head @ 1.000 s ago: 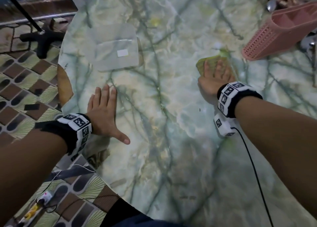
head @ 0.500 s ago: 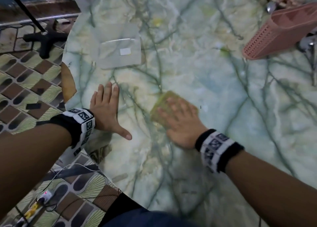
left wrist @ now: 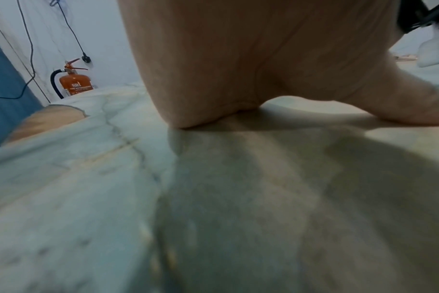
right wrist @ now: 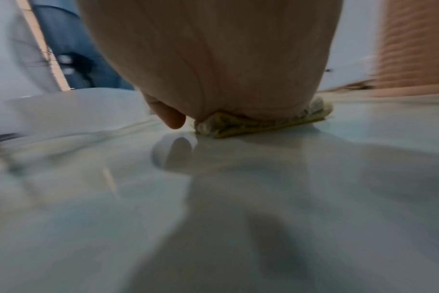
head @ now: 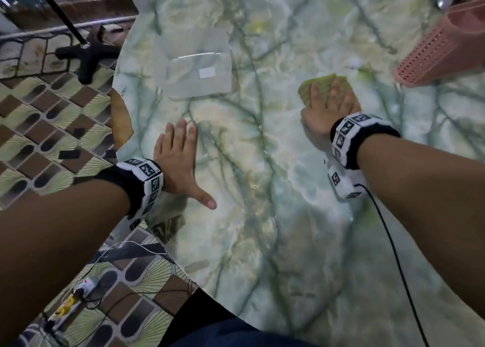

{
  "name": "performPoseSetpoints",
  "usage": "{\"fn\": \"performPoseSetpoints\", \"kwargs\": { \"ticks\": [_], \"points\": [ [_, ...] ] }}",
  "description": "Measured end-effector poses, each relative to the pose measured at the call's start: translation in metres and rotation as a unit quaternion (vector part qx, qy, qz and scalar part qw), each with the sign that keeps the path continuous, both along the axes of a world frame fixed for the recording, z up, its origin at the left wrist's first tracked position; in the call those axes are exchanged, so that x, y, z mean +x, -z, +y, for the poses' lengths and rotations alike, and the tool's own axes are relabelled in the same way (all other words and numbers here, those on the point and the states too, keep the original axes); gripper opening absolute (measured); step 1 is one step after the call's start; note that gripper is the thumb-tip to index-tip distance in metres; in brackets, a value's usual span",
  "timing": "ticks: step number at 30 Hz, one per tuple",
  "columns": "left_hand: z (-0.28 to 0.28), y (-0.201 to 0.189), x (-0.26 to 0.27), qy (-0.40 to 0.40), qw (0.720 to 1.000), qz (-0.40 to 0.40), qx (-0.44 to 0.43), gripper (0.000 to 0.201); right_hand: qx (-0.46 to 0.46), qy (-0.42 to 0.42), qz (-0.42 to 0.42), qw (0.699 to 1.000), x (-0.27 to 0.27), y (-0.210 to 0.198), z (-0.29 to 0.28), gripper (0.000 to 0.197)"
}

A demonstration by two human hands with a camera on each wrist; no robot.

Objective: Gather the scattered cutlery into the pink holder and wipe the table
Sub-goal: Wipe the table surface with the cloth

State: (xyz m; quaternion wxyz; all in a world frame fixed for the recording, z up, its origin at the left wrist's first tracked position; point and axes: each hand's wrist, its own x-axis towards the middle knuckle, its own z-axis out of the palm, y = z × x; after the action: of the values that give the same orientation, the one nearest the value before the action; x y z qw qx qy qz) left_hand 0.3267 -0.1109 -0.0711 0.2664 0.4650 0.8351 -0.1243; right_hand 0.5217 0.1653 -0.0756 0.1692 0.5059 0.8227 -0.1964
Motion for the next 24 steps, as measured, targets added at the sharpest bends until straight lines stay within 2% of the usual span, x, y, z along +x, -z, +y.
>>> {"fn": "performPoseSetpoints", "kwargs": {
  "ticks": [3,5,7,10,12,16,19,22,24],
  "points": [
    [-0.001,0.000,-0.001,0.001,1.000,0.003,0.012,0.186,-0.014,-0.157,-0.006,0.987,-0.052,0.002,-0.053,0.068],
    [-0.003,0.000,-0.001,0.000,1.000,0.001,0.017,0.185,-0.014,-0.288,0.013,0.957,-0.065,0.006,-0.118,0.072],
    [-0.008,-0.001,-0.002,0.007,1.000,0.004,0.021,0.182,-0.003,-0.382,0.027,0.924,-0.050,0.004,-0.175,0.075],
    [-0.014,-0.006,-0.005,0.020,1.000,0.002,0.020,0.180,-0.030,-0.430,0.014,0.902,0.001,-0.002,-0.185,0.075],
    [-0.013,-0.011,-0.005,0.030,0.999,-0.001,0.024,0.180,-0.028,-0.397,0.006,0.917,0.038,-0.004,-0.157,0.075],
    [0.002,-0.019,-0.001,0.121,0.990,0.011,0.072,0.168,-0.019,-0.175,-0.031,0.984,0.089,-0.003,-0.076,0.070],
    [0.034,-0.030,0.013,0.153,0.980,-0.015,0.124,0.147,-0.020,-0.083,-0.039,0.996,0.100,-0.002,-0.033,0.069],
    [0.078,-0.034,0.034,0.175,0.972,-0.046,0.149,0.137,-0.029,-0.014,-0.017,0.999,0.094,0.001,-0.017,0.067],
    [0.107,-0.027,0.041,0.190,0.968,-0.033,0.160,0.135,-0.036,0.036,-0.006,0.999,0.089,-0.003,-0.012,0.067]
  ]
}}
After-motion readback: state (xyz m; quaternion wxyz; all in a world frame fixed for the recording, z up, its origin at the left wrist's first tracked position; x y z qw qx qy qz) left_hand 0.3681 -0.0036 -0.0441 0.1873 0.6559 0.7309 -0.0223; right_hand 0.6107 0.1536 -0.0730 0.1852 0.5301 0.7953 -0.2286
